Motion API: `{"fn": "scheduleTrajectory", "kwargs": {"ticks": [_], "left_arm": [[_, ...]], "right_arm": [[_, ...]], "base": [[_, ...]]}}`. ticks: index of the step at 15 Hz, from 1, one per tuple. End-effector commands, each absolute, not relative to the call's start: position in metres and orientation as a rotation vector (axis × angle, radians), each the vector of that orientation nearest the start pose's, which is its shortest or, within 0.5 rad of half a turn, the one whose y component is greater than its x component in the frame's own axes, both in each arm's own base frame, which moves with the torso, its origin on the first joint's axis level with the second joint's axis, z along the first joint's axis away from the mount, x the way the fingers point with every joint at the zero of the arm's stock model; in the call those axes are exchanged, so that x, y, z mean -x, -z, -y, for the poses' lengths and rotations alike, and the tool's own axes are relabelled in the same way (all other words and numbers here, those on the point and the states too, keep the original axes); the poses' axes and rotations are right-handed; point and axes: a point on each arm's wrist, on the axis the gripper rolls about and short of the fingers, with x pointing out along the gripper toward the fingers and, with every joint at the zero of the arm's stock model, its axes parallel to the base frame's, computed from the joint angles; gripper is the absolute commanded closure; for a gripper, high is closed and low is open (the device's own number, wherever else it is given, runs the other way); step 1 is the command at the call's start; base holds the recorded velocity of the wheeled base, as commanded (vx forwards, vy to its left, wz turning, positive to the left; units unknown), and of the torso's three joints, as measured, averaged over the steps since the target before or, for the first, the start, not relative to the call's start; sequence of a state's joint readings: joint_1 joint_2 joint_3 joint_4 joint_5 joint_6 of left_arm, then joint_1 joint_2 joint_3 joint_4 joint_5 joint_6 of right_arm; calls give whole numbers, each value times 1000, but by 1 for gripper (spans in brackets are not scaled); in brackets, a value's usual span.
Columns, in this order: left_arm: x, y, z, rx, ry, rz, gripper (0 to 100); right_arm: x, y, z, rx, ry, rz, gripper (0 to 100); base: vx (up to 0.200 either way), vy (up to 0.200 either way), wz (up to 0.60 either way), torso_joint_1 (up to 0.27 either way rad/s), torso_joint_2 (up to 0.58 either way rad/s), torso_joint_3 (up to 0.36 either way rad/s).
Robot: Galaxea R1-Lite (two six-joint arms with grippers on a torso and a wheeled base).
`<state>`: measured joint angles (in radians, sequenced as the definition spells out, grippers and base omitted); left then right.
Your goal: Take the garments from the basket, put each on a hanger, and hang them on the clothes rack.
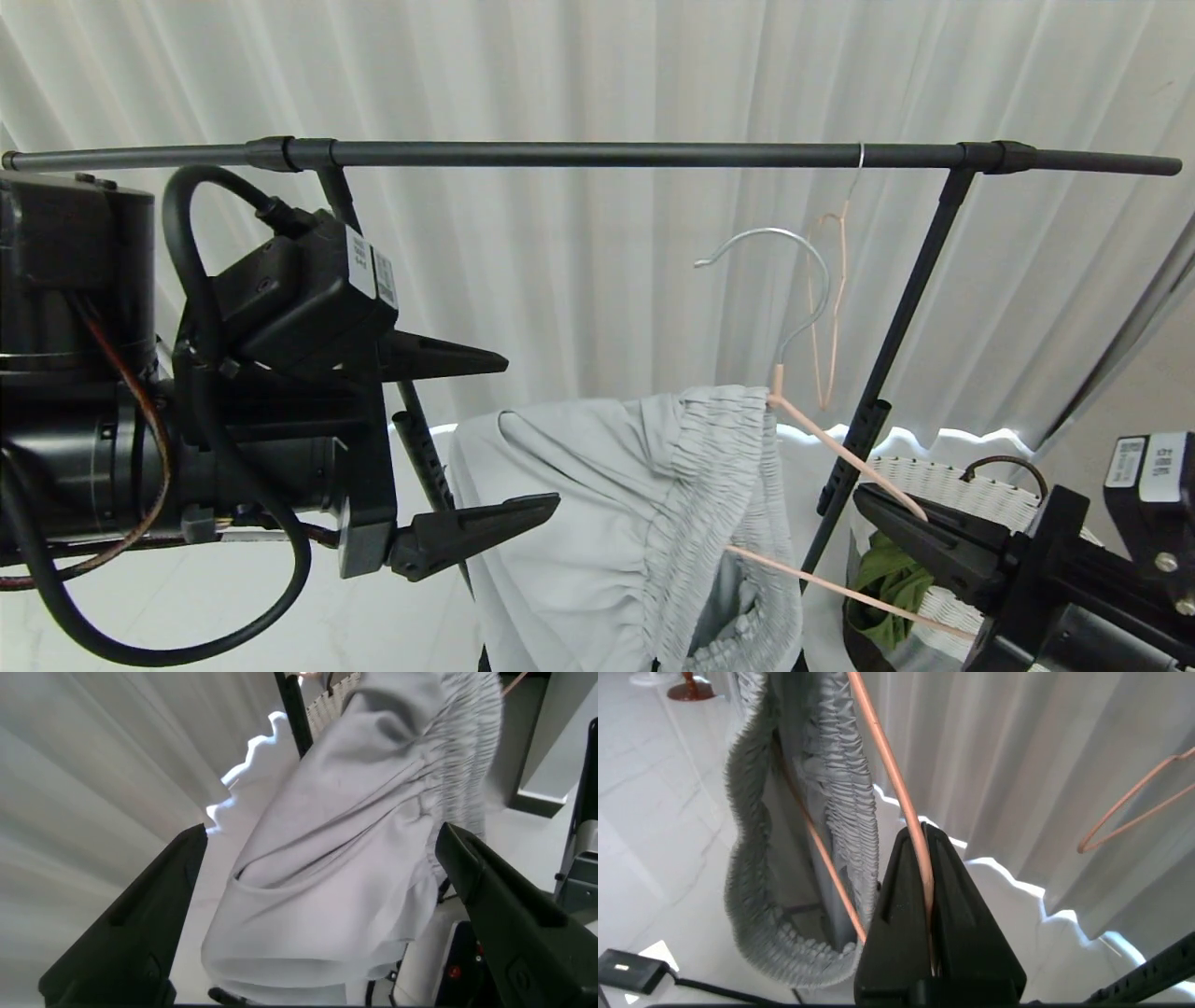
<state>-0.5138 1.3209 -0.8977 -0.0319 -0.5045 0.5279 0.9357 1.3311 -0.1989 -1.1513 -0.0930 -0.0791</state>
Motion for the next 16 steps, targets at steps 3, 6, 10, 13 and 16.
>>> {"fn": "scheduleTrajectory", "kwargs": {"ticks": [3,6,10,13,16], "left_arm": [[-187,-248,118,-478,1090,-139,0],[-195,-240,124,-485,1136,-159,0],[-215,-229,136,-504,1202,-171,0],[-231,-230,146,-512,1236,-152,0],[-233,-225,149,-507,1258,-165,0]], "right_arm": [[-112,-163,-141,78,-819,25,100],[-115,-166,-142,72,-814,38,100],[-113,-166,-141,93,-826,49,100],[-112,-166,-141,108,-844,56,100],[-111,-166,-141,110,-848,58,100]], "base": [[0,0,0,0,0,0],[0,0,0,0,0,0],[0,0,0,0,0,0],[0,0,0,0,0,0],[0,0,0,0,0,0]]}}
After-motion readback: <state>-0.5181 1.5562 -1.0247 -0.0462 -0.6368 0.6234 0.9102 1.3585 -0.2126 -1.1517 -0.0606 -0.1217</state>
